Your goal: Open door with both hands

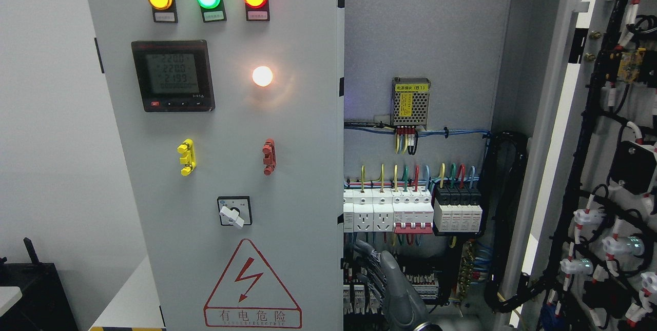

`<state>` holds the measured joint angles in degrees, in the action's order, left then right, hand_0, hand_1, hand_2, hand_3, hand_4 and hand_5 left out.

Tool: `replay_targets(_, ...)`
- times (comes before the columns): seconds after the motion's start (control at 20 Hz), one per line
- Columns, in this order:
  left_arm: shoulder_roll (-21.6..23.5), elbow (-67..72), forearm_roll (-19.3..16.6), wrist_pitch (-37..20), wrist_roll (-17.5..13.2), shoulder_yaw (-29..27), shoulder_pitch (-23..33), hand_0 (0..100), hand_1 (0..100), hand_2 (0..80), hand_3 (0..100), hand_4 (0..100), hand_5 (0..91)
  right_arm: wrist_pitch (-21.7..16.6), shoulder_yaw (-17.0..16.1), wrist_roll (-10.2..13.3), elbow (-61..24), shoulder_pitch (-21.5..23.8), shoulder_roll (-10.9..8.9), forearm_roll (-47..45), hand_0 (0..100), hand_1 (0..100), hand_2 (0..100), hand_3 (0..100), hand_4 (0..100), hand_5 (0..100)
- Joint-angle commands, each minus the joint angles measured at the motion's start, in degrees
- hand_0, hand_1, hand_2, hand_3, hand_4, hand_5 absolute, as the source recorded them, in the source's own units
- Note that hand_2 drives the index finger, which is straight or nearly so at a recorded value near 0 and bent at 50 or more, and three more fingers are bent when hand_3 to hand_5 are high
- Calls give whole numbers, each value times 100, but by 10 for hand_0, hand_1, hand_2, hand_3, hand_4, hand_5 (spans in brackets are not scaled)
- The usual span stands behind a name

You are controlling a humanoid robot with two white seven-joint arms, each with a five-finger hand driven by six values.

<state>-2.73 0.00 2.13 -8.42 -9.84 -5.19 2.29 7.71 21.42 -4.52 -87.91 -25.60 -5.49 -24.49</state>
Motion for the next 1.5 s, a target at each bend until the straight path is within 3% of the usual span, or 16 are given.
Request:
replay_targets(0.0,0,-26,-2,-1,0,0,0,0,0,0,0,32,0,55,99,-31,-7,-59,-93,-100,0,0,0,0,0,0)
replay_targets(0.3,0,-26,-2,-1,0,0,0,0,0,0,0,33,0,73,283,-31,-7,-147,-93,-100,0,0,0,0,0,0)
replay_targets(0.9,0,-26,-2,-1,0,0,0,0,0,0,0,33,0,363,292,-31,20,-262,-102,-390,0,0,0,0,0,0)
replay_targets(1.15,0,-26,-2,-1,8,0,0,0,0,0,0,33,0,363,275,-49,46,-358,-233,-408,0,0,0,0,0,0)
replay_targets(1.3,0,-26,-2,-1,0,0,0,0,0,0,0,33,0,372,283,-338,46,-385,-242,-399,0,0,0,0,0,0)
replay_targets(1.45,0,-26,-2,-1,0,0,0,0,0,0,0,33,0,380,275,-339,90,-429,-242,-408,0,0,0,0,0,0)
